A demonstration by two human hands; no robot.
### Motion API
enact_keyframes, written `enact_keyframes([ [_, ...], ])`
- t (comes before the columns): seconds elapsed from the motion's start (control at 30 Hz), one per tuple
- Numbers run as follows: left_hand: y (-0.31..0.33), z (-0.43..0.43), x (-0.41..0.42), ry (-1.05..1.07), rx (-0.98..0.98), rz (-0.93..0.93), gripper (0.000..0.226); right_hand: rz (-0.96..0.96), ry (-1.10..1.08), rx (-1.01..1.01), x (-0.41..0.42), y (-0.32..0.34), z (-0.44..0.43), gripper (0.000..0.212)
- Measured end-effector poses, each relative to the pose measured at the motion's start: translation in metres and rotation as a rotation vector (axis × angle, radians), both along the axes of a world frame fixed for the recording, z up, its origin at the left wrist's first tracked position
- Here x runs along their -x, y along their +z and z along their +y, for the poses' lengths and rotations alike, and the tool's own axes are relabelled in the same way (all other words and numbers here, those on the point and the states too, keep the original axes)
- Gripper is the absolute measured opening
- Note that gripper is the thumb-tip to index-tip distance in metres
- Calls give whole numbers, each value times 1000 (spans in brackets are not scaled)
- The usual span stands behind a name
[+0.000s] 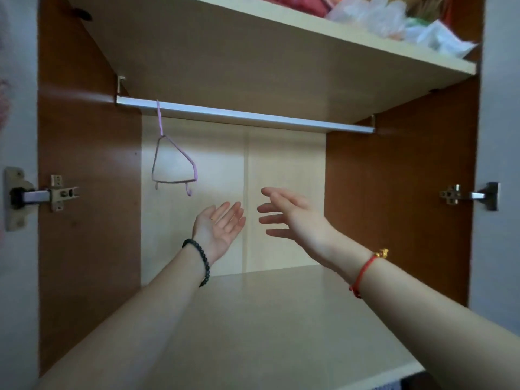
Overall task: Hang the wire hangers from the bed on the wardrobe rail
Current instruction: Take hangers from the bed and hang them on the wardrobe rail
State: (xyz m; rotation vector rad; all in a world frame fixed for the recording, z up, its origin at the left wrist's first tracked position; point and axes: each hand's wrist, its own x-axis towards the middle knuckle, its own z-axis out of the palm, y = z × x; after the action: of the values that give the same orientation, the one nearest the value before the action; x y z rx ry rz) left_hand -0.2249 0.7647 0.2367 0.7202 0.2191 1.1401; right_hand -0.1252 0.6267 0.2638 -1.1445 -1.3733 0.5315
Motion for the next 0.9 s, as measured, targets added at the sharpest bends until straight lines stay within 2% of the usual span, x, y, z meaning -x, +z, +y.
enact_keyframes([
  [0.13,-14,-64,-59,-191,-72,167,27,7,-183,10,-51,-26,-74,32],
  [0.3,-34,-164,-139,-471,-173,280,28,-1,-455,7,-101,-53,-189,30],
  [0.47,-48,-277,-202,-744,-302,332,28,88,-719,-14,-131,-76,-310,22],
  [0.63,-68,-388,-240,-1020,-414,324,26,132,-1032,-27,-134,-99,-435,21],
  [0.9,-130,-552,-258,-1369,-477,331,23,228,-1572,-1,-94,-150,-620,22],
])
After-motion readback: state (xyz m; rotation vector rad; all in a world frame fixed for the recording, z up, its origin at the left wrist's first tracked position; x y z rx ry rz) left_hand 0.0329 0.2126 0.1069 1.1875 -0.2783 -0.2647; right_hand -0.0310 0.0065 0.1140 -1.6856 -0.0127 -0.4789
